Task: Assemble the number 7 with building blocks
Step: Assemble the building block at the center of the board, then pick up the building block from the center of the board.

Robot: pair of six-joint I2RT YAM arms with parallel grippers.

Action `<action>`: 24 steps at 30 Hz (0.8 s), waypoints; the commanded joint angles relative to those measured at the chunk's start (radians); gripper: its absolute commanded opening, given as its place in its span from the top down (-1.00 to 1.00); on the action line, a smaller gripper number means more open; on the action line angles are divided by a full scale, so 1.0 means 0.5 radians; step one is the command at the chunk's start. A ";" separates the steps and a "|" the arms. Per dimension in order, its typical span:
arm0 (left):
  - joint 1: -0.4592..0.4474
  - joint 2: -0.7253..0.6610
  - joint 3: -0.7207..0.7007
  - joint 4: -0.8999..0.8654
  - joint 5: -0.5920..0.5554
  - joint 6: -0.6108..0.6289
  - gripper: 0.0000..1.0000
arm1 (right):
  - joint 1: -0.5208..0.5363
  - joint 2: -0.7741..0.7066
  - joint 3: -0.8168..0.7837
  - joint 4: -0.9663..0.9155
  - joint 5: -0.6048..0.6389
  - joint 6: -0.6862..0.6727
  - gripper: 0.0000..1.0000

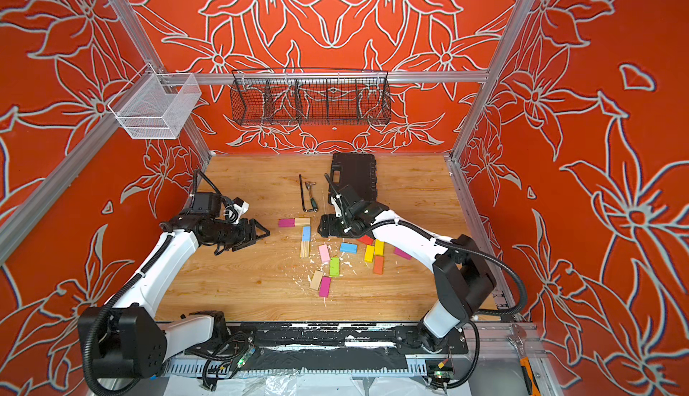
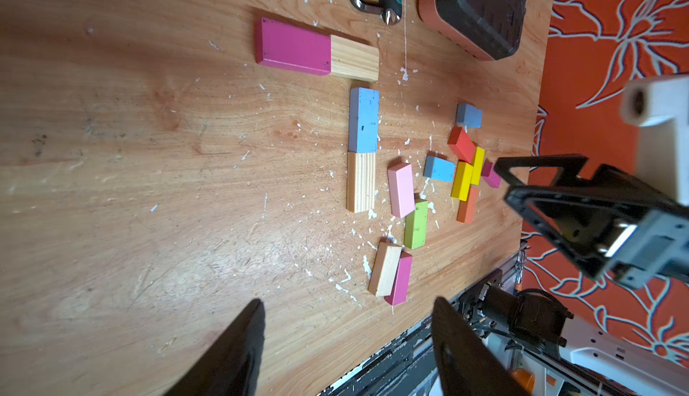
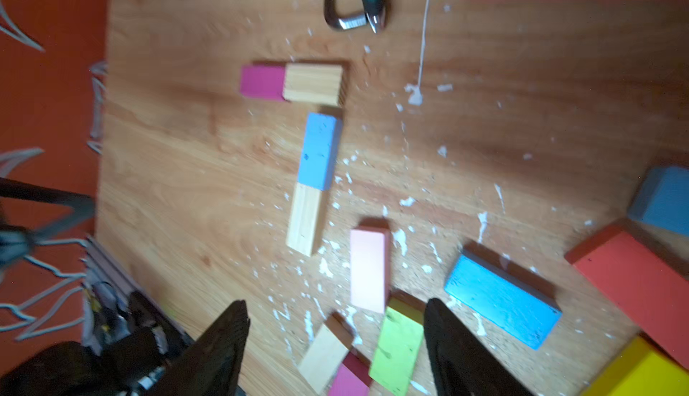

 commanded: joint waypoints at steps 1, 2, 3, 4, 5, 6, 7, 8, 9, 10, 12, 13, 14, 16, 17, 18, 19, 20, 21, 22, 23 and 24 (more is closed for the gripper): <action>-0.022 0.031 -0.016 -0.005 0.058 0.047 -0.37 | 0.035 0.143 0.087 -0.216 0.032 -0.139 -0.40; -0.027 0.037 -0.016 -0.005 0.056 0.048 -0.37 | 0.047 0.183 0.101 -0.216 0.031 -0.144 -0.37; -0.035 0.039 -0.016 -0.008 0.055 0.049 -0.37 | 0.071 0.223 0.124 -0.210 0.033 -0.153 -0.35; -0.039 0.045 -0.017 -0.008 0.058 0.051 -0.37 | 0.099 0.266 0.151 -0.212 0.046 -0.166 -0.35; -0.045 0.048 -0.017 -0.008 0.061 0.051 -0.37 | 0.117 0.305 0.183 -0.223 0.057 -0.175 -0.35; -0.049 0.052 -0.015 -0.009 0.062 0.050 -0.37 | 0.140 0.347 0.215 -0.242 0.061 -0.186 -0.35; -0.059 0.056 -0.016 -0.008 0.062 0.052 -0.37 | 0.158 0.381 0.235 -0.246 0.058 -0.187 -0.35; -0.068 0.059 -0.016 -0.011 0.063 0.052 -0.37 | 0.170 0.403 0.243 -0.239 0.055 -0.186 -0.35; -0.078 0.066 -0.015 -0.013 0.059 0.051 -0.37 | 0.178 0.425 0.244 -0.230 0.053 -0.177 -0.35; -0.089 0.070 -0.015 -0.016 0.053 0.053 -0.37 | 0.189 0.439 0.244 -0.220 0.052 -0.173 -0.36; -0.100 0.078 -0.013 -0.019 0.049 0.055 -0.37 | 0.201 0.457 0.238 -0.222 0.071 -0.164 -0.38; -0.101 0.081 -0.011 -0.017 0.052 0.053 -0.37 | 0.208 0.458 0.234 -0.222 0.084 -0.163 -0.39; -0.103 0.081 -0.011 -0.017 0.055 0.057 -0.37 | 0.222 0.454 0.231 -0.222 0.091 -0.163 -0.40; -0.106 0.082 -0.012 -0.016 0.056 0.058 -0.37 | 0.267 0.434 0.244 -0.225 0.120 -0.161 -0.42; -0.106 0.085 -0.011 -0.017 0.055 0.055 -0.37 | 0.283 0.434 0.261 -0.253 0.155 -0.161 -0.42; -0.106 0.088 -0.011 -0.017 0.053 0.058 -0.37 | 0.293 0.445 0.286 -0.297 0.201 -0.164 -0.43; -0.106 0.090 -0.009 -0.017 0.054 0.056 -0.37 | 0.292 0.457 0.301 -0.335 0.245 -0.164 -0.45; -0.106 0.091 -0.008 -0.017 0.055 0.059 -0.37 | 0.292 0.466 0.303 -0.357 0.281 -0.164 -0.45; -0.106 0.088 -0.004 -0.017 0.055 0.056 -0.37 | 0.289 0.473 0.306 -0.373 0.315 -0.161 -0.46; -0.106 0.085 -0.008 -0.020 0.052 0.058 -0.37 | 0.290 0.486 0.312 -0.380 0.329 -0.163 -0.46; -0.106 0.081 -0.008 -0.020 0.052 0.057 -0.37 | 0.287 0.499 0.319 -0.389 0.338 -0.163 -0.46; -0.106 0.075 -0.011 -0.017 0.050 0.057 -0.37 | 0.287 0.516 0.331 -0.401 0.344 -0.160 -0.46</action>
